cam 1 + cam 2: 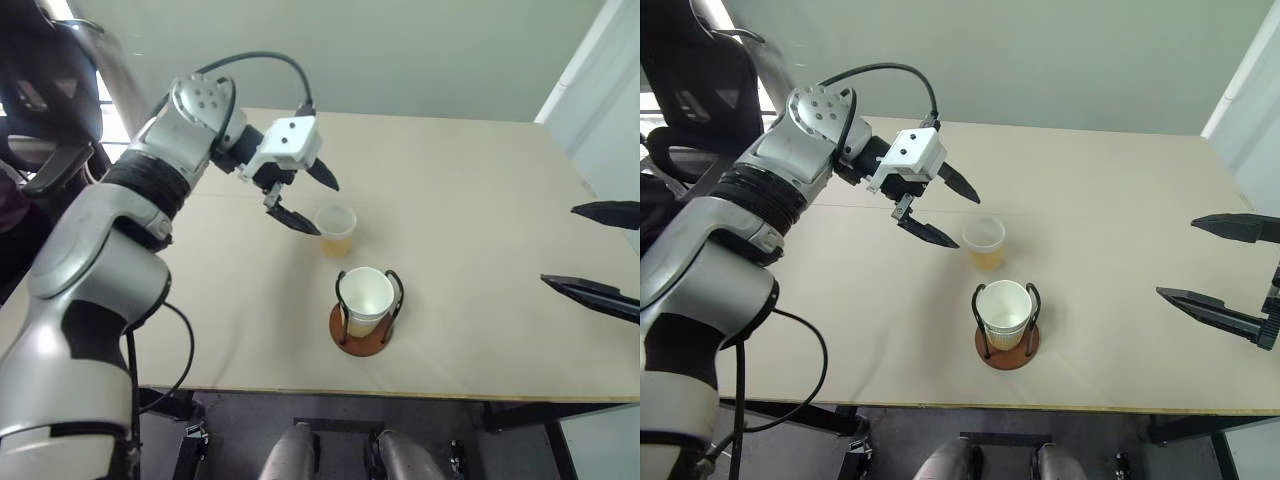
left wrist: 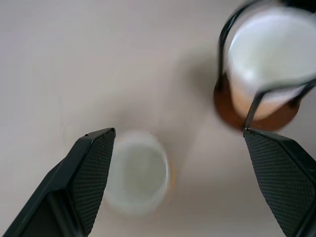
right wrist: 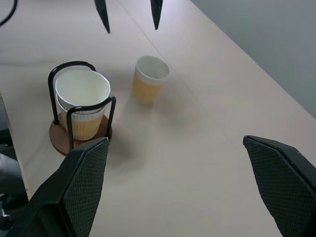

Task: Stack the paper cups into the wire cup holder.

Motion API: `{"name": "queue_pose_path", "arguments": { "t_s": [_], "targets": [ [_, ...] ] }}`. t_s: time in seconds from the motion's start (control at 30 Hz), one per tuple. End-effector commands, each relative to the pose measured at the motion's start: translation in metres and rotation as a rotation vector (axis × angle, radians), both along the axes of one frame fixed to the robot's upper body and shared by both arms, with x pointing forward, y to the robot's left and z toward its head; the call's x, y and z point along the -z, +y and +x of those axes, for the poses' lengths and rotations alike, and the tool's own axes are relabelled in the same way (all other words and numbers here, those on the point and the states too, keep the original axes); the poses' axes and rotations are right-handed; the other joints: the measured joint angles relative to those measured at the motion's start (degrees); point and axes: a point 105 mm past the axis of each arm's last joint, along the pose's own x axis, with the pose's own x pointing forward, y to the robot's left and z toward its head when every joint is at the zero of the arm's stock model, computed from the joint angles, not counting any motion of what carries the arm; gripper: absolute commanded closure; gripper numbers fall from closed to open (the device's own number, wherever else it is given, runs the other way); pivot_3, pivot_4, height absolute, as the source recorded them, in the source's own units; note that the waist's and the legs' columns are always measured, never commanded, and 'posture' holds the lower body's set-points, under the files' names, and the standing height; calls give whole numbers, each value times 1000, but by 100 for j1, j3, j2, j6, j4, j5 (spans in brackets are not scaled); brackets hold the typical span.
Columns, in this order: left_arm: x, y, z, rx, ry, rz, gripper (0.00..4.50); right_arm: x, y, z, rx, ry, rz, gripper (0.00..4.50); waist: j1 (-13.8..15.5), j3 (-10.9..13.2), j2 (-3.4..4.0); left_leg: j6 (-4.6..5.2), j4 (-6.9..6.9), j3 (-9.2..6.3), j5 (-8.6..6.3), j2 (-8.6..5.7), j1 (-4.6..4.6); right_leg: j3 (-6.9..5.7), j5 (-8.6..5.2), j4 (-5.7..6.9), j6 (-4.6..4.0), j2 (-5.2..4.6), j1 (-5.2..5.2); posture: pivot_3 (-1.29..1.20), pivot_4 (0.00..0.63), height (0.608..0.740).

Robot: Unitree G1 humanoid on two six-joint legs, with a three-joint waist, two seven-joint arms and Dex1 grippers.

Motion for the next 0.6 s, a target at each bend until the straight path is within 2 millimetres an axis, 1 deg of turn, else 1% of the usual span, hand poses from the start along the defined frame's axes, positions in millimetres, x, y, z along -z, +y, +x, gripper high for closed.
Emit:
{"name": "queue_pose_path", "arguments": {
  "t_s": [0.03, 0.07, 0.17, 0.27, 0.37, 0.47, 0.6],
  "targets": [
    [3, -5, -3, 24, 36, -14, 54, -7, 0, 1, -7, -39, -29, 0, 36, 0, 0, 2, 2, -2, -1, -2, -4, 2, 2, -1, 4, -1, -2, 0, 150, 740],
    [7, -6, -2, 20, 48, -17, 54, -7, 0, 2, -8, -40, -30, 0, 45, 0, -1, 2, 5, -2, -1, -3, -9, 2, 3, -2, 7, -1, -2, 0, 150, 740],
    [27, -9, 2, 21, 62, 4, 54, -8, 1, 2, -11, -41, -33, 0, 59, 0, -1, -8, 10, 0, 5, -9, -18, 2, 6, -5, 15, -7, -6, 0, 150, 740],
    [38, -11, 4, 19, 66, 20, 54, -8, 2, 1, -10, -41, -37, 0, 58, 0, -1, -11, 9, 16, 7, -12, -15, 2, 1, -5, 22, -16, -7, 0, 150, 740],
    [50, -8, 6, 7, 74, 59, 54, -9, 3, 0, -8, -41, -40, 0, 57, 0, -1, -15, 8, 24, 9, -11, -14, 3, -2, -5, 28, -18, -9, 0, 150, 740],
    [59, -7, 10, -12, 45, 78, 54, -9, 3, -2, -4, -41, -42, 0, 59, 0, -2, -13, 8, 25, 8, -12, -13, 6, -5, -4, 33, -19, -8, 0, 150, 740],
    [62, -14, 11, -7, 45, 71, 54, -10, 4, -4, 1, -42, -41, 0, 61, 0, -2, -4, 12, 25, 7, -18, -13, 11, -6, -4, 39, -24, -7, 0, 150, 740]
  ]
}}
